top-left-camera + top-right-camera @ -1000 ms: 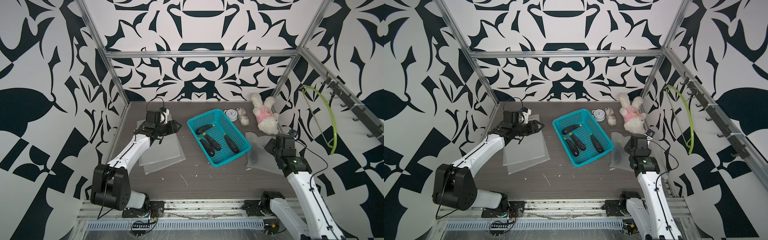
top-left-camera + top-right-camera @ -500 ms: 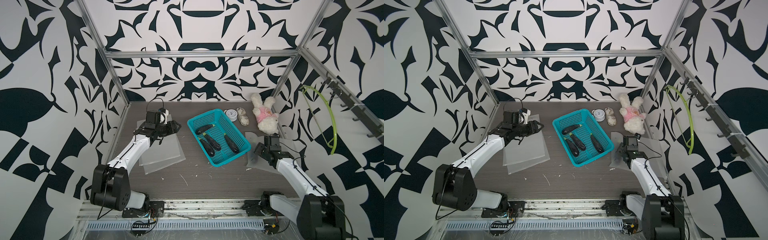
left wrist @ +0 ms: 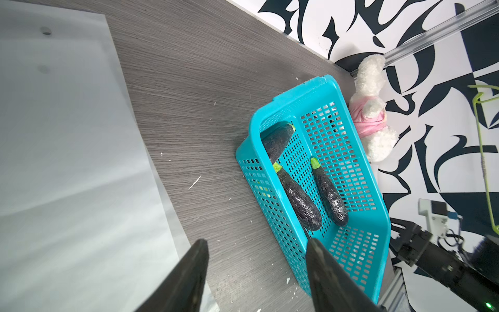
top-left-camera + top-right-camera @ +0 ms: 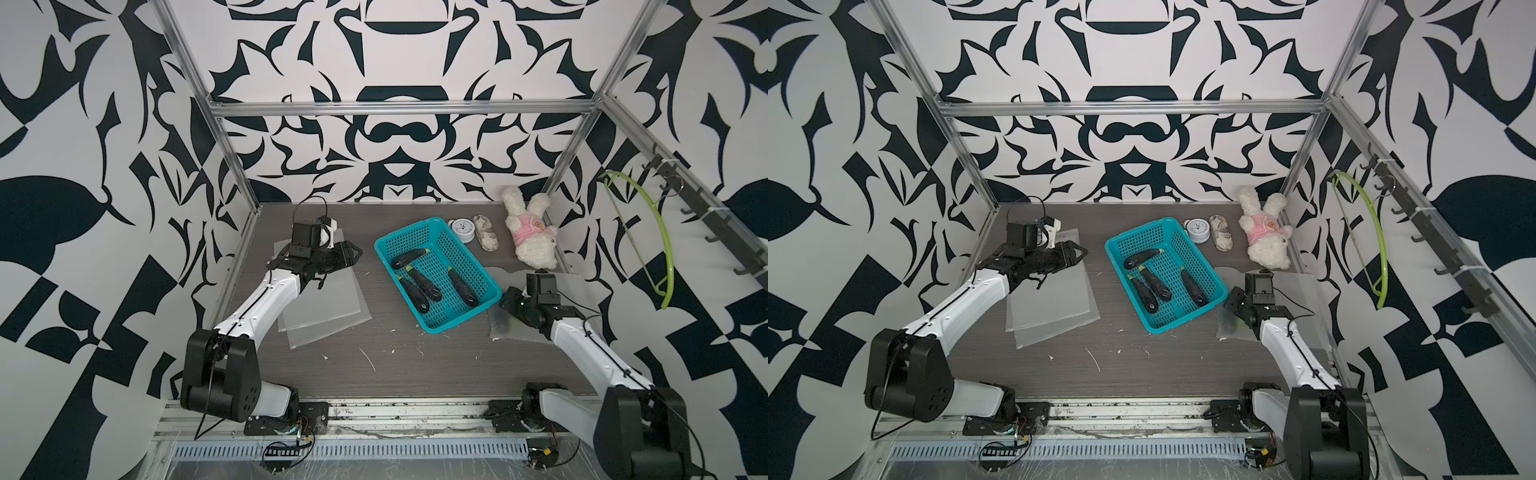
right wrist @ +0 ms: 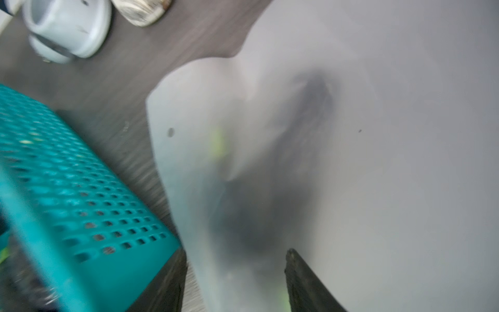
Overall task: Place the eggplant in a zip-top bag and seal the zipper
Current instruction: Place the zipper food storage bag at the center of the board, then open the zipper food storage bag.
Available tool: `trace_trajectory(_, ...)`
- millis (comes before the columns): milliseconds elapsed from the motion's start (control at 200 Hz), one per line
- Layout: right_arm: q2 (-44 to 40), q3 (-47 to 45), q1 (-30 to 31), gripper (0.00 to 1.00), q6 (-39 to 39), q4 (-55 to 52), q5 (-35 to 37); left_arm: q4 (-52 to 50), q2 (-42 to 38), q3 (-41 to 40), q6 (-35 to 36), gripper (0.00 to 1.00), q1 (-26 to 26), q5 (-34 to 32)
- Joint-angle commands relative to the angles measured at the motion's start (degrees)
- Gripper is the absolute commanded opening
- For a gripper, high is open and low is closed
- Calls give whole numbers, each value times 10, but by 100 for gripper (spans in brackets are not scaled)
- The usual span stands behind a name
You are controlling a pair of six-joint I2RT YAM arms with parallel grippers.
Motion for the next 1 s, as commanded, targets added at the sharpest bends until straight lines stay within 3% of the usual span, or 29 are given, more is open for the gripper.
trace_trajectory(0, -22, 4, 3, 60, 20, -17, -43, -15, -7, 2, 7, 62, 4, -2)
trace_trajectory(120, -19, 21, 2, 60, 7, -36, -51, -23, -3, 11, 12, 62, 4, 0)
trace_trajectory(420, -66, 72, 2, 61, -53, -108, 63, -44, -2, 12, 8, 62, 4, -21)
trace_trajectory(625, -66, 117, 5, 60, -84, -109, 48, -159, 28, 36, -19, 60, 16, -111)
trace_trajectory(995, -8, 225, 122, 63, -164, -101, 45, -149, 61, 22, -74, 59, 62, -92)
